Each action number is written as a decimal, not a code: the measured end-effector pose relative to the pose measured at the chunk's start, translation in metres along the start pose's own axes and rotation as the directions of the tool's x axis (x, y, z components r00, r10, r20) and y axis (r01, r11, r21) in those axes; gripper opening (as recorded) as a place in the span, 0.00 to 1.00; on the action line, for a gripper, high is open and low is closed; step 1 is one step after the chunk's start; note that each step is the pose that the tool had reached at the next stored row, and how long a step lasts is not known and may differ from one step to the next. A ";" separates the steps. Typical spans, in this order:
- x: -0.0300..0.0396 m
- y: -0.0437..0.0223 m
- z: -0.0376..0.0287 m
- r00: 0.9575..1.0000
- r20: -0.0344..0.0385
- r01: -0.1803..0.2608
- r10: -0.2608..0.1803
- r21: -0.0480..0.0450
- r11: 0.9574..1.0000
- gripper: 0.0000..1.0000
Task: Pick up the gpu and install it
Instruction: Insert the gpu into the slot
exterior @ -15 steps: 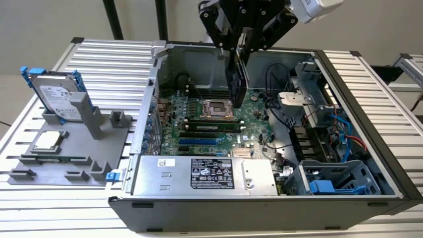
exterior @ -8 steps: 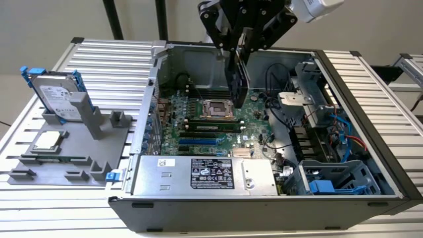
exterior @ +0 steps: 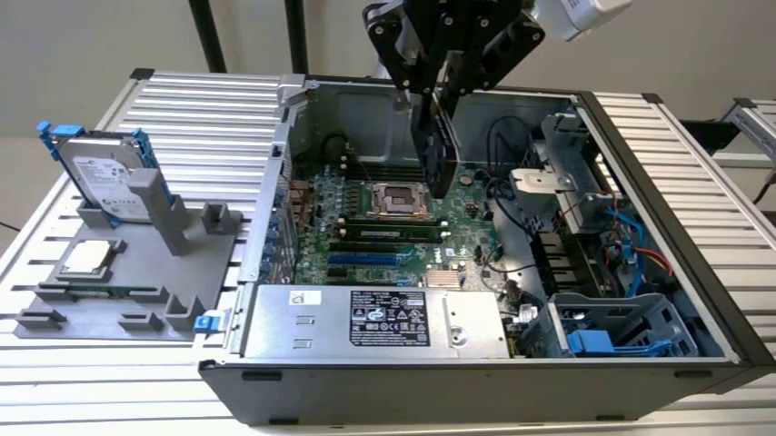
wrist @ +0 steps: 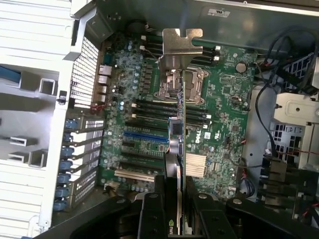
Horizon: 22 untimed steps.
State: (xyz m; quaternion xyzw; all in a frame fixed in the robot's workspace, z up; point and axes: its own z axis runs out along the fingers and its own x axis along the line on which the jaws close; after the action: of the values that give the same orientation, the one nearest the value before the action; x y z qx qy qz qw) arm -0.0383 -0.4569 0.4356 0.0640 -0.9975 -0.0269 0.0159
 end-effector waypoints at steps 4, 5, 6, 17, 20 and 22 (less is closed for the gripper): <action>0.0000 0.0000 0.0000 1.000 -0.001 0.017 -0.017 0.000 1.000 0.00; 0.0000 0.0000 0.0000 1.000 -0.001 0.021 -0.021 0.001 1.000 0.00; 0.0000 0.0000 0.0000 1.000 -0.001 0.026 -0.026 0.001 1.000 0.00; 0.0000 0.0000 0.0000 0.997 -0.004 0.074 -0.074 0.002 0.997 0.00; 0.0000 0.0000 0.0000 0.996 -0.005 0.088 -0.088 0.002 0.996 0.00; 0.0000 0.0000 0.0000 0.995 -0.006 0.097 -0.097 0.003 0.995 0.00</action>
State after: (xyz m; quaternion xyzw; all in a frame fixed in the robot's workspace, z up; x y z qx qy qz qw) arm -0.0383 -0.4569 0.4356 0.1125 -0.9932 -0.0260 0.0172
